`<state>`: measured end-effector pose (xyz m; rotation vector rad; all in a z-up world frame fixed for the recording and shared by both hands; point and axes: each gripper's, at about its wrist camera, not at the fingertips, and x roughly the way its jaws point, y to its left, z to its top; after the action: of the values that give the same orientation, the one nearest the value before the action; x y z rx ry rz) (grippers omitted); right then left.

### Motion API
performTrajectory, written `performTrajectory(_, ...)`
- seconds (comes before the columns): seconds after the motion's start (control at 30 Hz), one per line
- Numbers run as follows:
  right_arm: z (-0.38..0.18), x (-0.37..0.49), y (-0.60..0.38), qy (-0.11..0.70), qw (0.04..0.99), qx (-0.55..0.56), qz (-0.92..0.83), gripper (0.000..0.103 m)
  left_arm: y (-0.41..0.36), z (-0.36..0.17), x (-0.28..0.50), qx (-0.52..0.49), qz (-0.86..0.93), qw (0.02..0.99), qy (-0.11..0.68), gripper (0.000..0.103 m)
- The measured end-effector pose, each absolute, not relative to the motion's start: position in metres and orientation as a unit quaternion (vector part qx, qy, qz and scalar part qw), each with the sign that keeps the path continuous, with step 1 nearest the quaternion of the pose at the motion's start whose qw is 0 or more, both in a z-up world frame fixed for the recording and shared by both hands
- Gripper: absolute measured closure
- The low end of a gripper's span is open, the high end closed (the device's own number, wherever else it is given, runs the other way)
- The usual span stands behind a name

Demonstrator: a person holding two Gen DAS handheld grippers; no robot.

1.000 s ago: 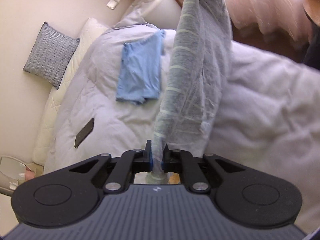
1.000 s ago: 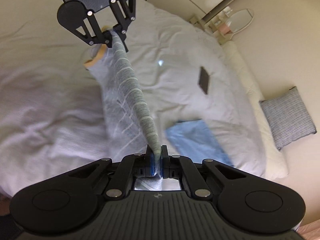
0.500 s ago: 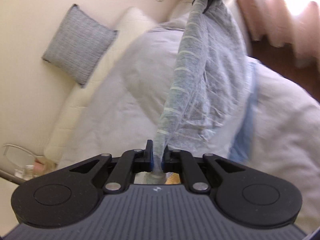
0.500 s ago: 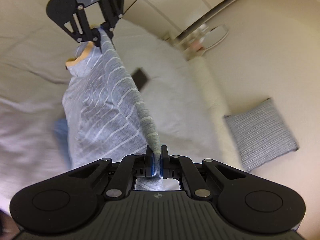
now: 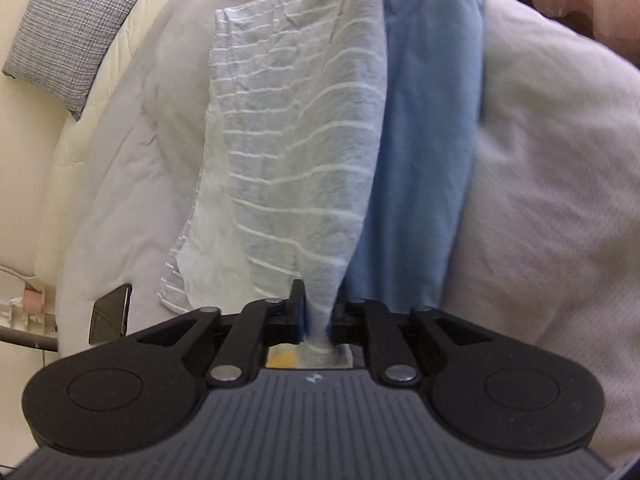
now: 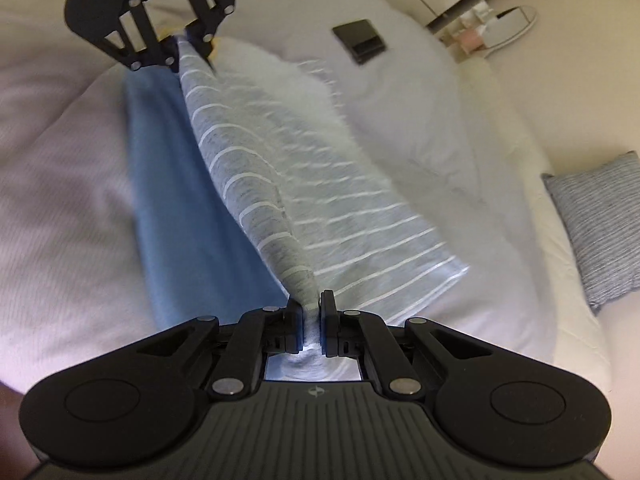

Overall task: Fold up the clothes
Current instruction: 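Carry the striped shirt with both grippers and lay it onto the folded blue shirt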

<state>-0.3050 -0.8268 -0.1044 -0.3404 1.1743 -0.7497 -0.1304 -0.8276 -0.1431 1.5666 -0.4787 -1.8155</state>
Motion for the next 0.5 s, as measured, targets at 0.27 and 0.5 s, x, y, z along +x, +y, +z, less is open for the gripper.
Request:
performTrajectory(0.27, -0.115, -0.310, -0.803, 0.549, 0.739, -0.188, -0.342, 0.067, -0.814, -0.151, -0.108, 0.602, -0.684, 0.346, -0.226, 0.079)
performTrajectory(0.5, -0.125, -0.311, -0.809, 0.560, 0.736, -0.173, -0.339, 0.099, -0.810, -0.158, -0.105, 0.598, -0.679, 0.341, -0.255, 0.095)
